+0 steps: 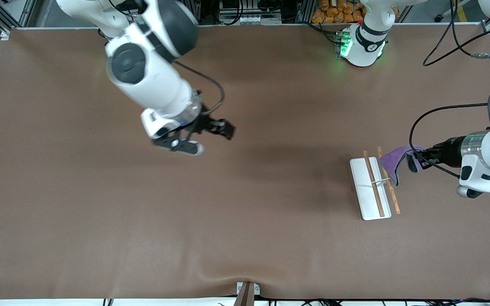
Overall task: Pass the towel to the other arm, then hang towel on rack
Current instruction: 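Lower the towel over the wooden dowels with the left gripper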
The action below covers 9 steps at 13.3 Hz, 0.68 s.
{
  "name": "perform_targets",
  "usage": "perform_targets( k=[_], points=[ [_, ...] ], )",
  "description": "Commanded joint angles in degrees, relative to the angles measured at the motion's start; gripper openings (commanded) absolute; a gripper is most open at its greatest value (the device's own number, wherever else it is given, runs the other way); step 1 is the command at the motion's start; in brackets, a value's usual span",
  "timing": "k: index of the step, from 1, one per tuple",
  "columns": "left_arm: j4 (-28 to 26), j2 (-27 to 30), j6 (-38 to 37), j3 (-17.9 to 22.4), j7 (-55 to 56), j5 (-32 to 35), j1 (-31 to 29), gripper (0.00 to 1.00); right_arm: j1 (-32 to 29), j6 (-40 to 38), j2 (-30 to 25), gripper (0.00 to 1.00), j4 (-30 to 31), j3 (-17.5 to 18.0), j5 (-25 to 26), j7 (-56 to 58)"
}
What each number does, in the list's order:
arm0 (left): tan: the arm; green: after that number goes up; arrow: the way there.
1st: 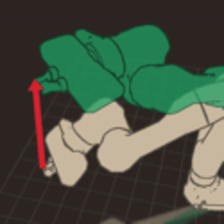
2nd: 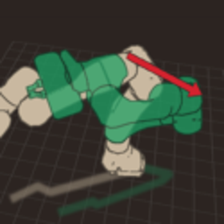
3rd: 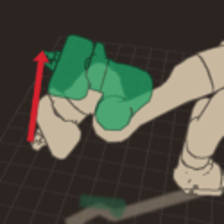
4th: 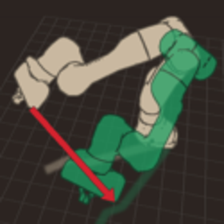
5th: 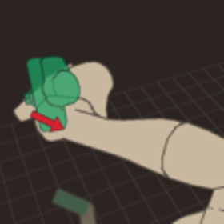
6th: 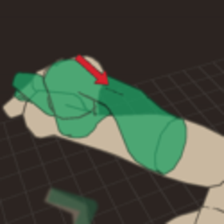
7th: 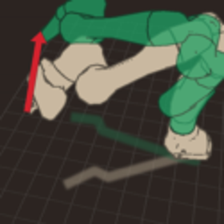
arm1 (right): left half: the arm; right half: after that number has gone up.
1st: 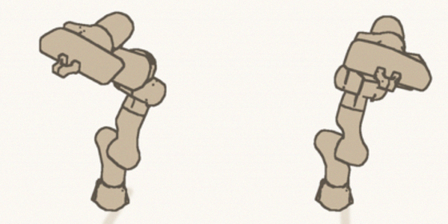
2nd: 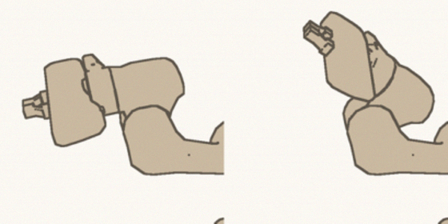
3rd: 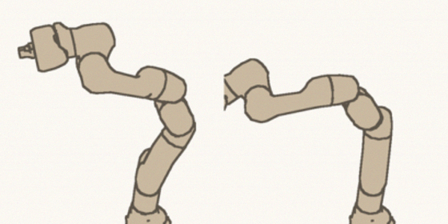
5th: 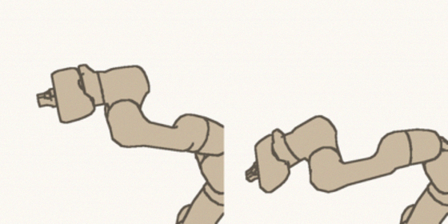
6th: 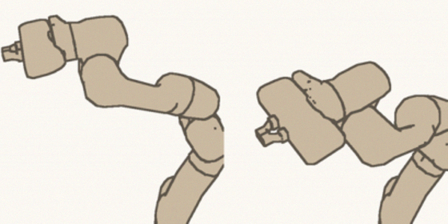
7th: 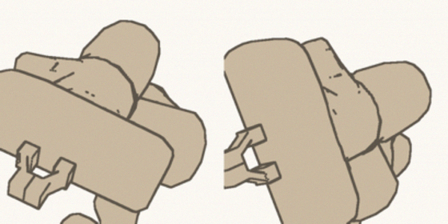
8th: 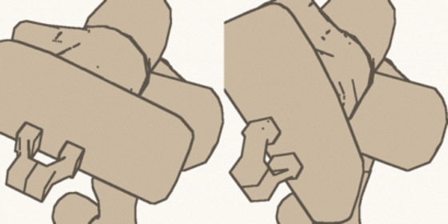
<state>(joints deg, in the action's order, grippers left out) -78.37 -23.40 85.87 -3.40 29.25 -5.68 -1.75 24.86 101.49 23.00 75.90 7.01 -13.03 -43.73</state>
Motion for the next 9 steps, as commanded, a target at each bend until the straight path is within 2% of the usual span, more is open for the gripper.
perform_targets(
  k=[1,5,7,9],
  points=[
    [0.5,0.98,-0.35,-0.91,-0.6,1.63,1.04,0.0,-6.81,-5.93,-3.3,1.0,2.92,0.9,1.51,10.2],
    [0.59,2.13,-0.7,-1.7,0.63,2.07,7.61,0.0,-17.01,-9.1,-10.59,1.0,9.78,0.55,2.92,29.45],
    [0.5,1.52,-0.44,-1.61,1.69,8.1,9.57,0.0,-18.88,-12.36,-12.26,1.0,9.88,-3.65,4.67,34.74],
    [0.59,-0.58,0.0,-1.44,1.77,9.54,8.96,0.0,-18.97,-14.91,-14.99,1.0,9.97,-8.92,6.52,41.07]
  ],
)
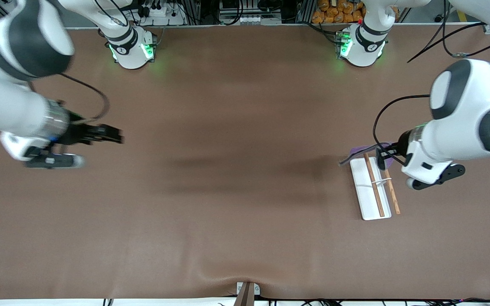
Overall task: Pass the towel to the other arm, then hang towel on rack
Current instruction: 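Lower the towel over the wooden dowels with the left gripper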
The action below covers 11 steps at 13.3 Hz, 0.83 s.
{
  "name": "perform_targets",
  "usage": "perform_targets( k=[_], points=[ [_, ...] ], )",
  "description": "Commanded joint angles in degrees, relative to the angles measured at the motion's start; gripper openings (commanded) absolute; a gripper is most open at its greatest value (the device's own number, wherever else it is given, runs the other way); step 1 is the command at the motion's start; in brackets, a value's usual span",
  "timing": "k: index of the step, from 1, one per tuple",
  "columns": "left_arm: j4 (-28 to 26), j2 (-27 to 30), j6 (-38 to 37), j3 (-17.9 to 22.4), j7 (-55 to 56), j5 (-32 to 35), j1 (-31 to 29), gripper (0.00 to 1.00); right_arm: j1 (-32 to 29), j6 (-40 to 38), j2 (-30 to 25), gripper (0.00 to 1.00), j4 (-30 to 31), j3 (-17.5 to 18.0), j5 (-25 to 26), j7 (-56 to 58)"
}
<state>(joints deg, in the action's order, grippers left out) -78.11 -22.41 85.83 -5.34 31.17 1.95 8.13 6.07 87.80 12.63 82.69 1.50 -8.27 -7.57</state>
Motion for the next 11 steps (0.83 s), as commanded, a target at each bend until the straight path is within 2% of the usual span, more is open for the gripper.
perform_targets(
  k=[1,5,8,11],
  points=[
    [0.33,-2.8,1.61,0.68,0.2,2.01,-0.92,0.0,-0.18,-2.45,-6.11,1.0,3.18,-5.34,2.29,7.28],
    [0.42,-8.08,5.84,0.86,13.81,2.09,-1.01,0.0,-3.59,-5.45,-9.73,1.0,3.18,-6.59,7.12,13.97],
    [0.42,-7.47,6.02,1.3,13.65,2.01,-1.1,0.0,-6.5,-5.54,-11.05,1.0,3.1,-6.42,8.18,17.41],
    [2.6,-6.77,5.93,1.48,12.07,2.01,-1.18,0.0,-9.13,-7.99,-11.14,1.0,2.57,-5.37,8.0,15.23]
  ],
)
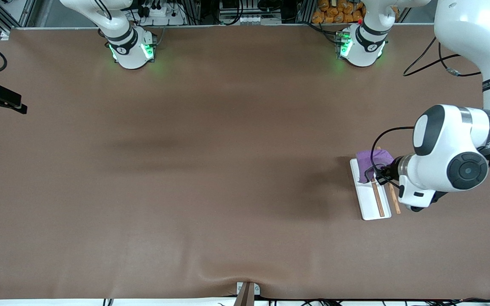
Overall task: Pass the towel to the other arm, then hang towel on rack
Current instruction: 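Lower the towel over the wooden dowels with the left gripper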
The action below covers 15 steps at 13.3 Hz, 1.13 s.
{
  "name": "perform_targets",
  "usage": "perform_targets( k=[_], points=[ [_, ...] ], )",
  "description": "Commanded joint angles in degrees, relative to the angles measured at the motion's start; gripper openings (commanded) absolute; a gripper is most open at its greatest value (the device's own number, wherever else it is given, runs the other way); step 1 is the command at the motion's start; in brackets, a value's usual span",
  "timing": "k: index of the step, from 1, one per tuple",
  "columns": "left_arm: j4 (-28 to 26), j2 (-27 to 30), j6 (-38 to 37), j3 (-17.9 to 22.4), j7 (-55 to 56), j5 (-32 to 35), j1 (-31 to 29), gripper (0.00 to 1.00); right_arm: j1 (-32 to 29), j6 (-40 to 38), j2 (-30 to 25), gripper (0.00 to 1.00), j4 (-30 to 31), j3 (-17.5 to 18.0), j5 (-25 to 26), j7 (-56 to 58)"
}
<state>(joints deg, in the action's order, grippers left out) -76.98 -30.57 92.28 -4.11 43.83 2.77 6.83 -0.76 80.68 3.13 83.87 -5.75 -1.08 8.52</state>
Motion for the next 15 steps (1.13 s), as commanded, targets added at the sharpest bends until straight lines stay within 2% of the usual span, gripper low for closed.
perform_targets(
  k=[1,3,8,11,15],
  points=[
    [2.18,1.39,-0.52,0.24,-0.67,1.19,0.12,0.0,-3.62,-1.23,-1.63,1.0,1.39,3.1,0.47,-2.61],
    [2.45,1.66,-0.52,-0.63,-0.33,0.66,0.29,0.0,-4.42,-1.41,-1.81,1.0,1.3,4.34,0.2,-4.21],
    [2.19,-0.01,2.21,0.24,6.17,-1.28,0.12,0.0,-3.98,-0.88,-1.64,1.0,0.42,4.08,0.29,-6.4],
    [1.84,-0.53,2.21,0.33,5.22,-0.4,-1.2,0.0,-3.98,0.0,-1.02,1.0,-2.29,4.08,0.64,-6.5],
    [1.66,-1.86,2.21,0.42,0.84,1.97,-5.15,0.0,-4.07,-0.18,-1.11,1.0,-2.13,4.08,0.29,-6.24]
  ],
)
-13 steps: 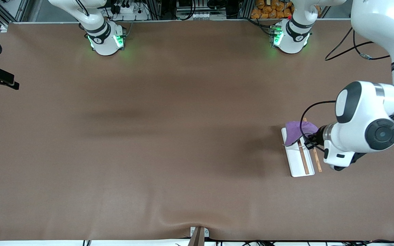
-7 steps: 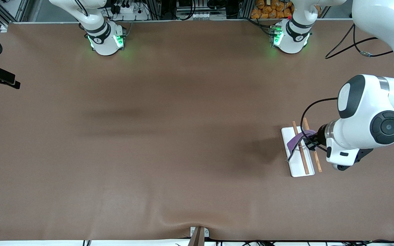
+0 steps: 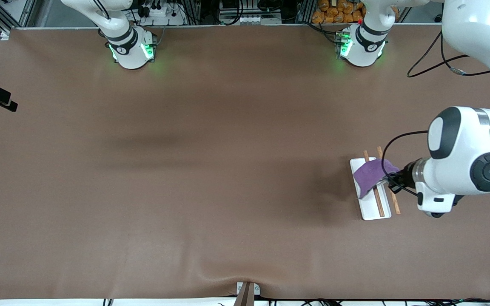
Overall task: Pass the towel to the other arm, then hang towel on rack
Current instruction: 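Open the left gripper to release the towel on the rack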
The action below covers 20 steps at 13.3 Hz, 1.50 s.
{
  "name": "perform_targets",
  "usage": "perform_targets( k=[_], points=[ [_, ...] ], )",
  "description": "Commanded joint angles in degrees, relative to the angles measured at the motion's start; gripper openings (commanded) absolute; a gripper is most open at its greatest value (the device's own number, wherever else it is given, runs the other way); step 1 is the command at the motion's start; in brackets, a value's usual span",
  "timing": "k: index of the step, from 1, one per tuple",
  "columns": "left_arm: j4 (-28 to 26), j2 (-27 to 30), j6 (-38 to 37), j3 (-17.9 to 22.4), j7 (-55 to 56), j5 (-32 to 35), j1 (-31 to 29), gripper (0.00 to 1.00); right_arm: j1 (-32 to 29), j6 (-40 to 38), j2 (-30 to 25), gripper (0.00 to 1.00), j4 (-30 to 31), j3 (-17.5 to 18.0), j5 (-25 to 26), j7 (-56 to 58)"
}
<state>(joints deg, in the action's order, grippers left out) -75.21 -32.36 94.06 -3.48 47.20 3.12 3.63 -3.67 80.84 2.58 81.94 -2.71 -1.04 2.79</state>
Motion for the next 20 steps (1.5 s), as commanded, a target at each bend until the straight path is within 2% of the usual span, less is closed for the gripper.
perform_targets(
  k=[1,4,5,6,7,13,20],
  points=[
    [-0.12,-0.42,0.42,-0.21,-4.12,1.71,-2.22,0.0,-0.99,-0.24,-0.55,1.0,-0.2,1.04,0.68,-0.51],
    [-0.03,-2.0,1.12,-0.21,-4.49,1.54,-3.46,0.0,-0.9,-0.68,-0.55,1.0,-0.2,1.04,0.69,-0.51],
    [-0.03,-2.09,1.39,-0.21,-4.49,1.62,-3.46,0.17,-0.99,-0.68,-0.55,1.0,-0.2,1.04,0.69,-0.51],
    [-0.03,-2.44,1.48,-0.21,-4.49,1.71,-3.46,0.5,-0.99,-0.68,-0.55,1.0,-0.2,1.04,0.69,-0.51],
    [-0.03,-2.45,1.56,-0.21,-4.92,1.8,-3.98,0.99,-0.99,-0.68,-0.55,1.0,-0.2,1.04,0.69,-0.6],
    [-0.03,2.55,1.3,-0.47,-15.72,1.19,-8.29,1.0,-1.08,-0.59,-0.47,1.0,-0.2,1.04,0.6,-0.86],
    [-0.03,11.78,-1.76,-1.0,-26.26,1.01,-8.29,1.0,-0.99,-0.59,-0.47,1.0,-0.2,1.04,0.25,-0.86]
  ],
)
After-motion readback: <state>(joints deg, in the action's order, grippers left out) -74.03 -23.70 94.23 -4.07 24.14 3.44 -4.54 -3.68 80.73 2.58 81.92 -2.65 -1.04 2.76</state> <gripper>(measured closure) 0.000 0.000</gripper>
